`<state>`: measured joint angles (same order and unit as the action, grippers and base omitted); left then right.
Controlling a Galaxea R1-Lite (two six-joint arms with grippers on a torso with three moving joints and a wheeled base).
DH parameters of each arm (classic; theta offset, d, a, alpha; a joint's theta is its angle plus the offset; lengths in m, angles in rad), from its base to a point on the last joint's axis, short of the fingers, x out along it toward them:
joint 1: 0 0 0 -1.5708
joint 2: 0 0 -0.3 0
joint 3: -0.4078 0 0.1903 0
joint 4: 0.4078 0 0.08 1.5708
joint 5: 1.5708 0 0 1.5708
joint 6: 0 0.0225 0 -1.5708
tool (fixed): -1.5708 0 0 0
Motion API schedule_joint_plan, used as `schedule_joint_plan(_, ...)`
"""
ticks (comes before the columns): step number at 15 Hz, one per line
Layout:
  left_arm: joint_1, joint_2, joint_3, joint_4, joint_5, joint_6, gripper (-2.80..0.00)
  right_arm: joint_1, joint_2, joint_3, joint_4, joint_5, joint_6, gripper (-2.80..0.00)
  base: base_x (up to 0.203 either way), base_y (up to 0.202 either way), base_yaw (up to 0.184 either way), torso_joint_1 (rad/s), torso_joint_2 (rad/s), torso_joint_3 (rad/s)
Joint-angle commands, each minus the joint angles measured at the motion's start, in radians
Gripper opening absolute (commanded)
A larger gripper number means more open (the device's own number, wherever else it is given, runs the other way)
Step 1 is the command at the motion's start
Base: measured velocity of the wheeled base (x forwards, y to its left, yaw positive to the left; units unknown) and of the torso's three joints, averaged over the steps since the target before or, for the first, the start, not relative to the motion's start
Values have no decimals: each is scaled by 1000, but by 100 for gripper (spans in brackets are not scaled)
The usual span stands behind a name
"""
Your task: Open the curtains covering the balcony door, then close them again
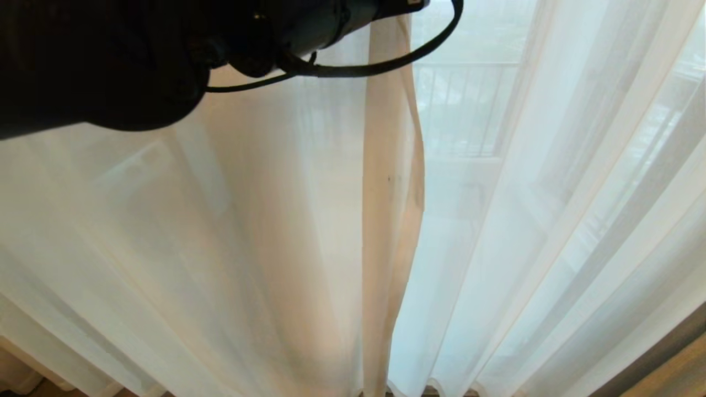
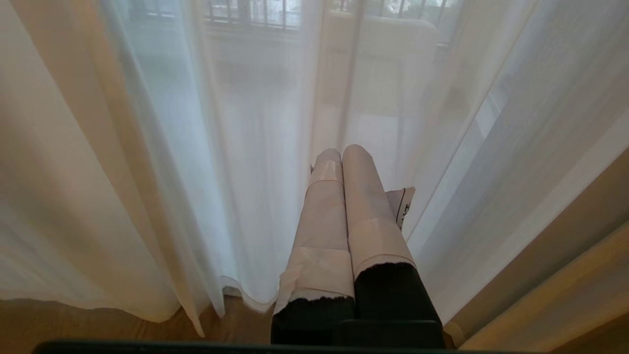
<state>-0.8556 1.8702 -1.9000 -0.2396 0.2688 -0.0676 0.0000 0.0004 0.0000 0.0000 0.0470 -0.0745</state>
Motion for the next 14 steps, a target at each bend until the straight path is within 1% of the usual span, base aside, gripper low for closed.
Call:
schedule_joint_plan(1,-20,54,-28,-1,13,-1,-280,0,0,0,0,1,-1,-280,0,0,0,0,0,0)
schedule_joint_plan(4,-34,92,-74,-1,31,-1,-280,0,0,0,0,1,-1,-280,0,0,0,0,0,0)
schedule_joint_plan(8,-27,102,-66,2,43,-1,-280,0,0,0,0,1,-1,-280,0,0,0,0,0,0)
schedule_joint_plan(11,-16,110,-63,4,97,-1,-280,0,0,0,0,1,-1,-280,0,0,0,0,0,0)
schedule_joint_plan(14,-1,103,-58,29,113,0,-280,0,0,0,0,1,-1,-280,0,0,0,0,0,0)
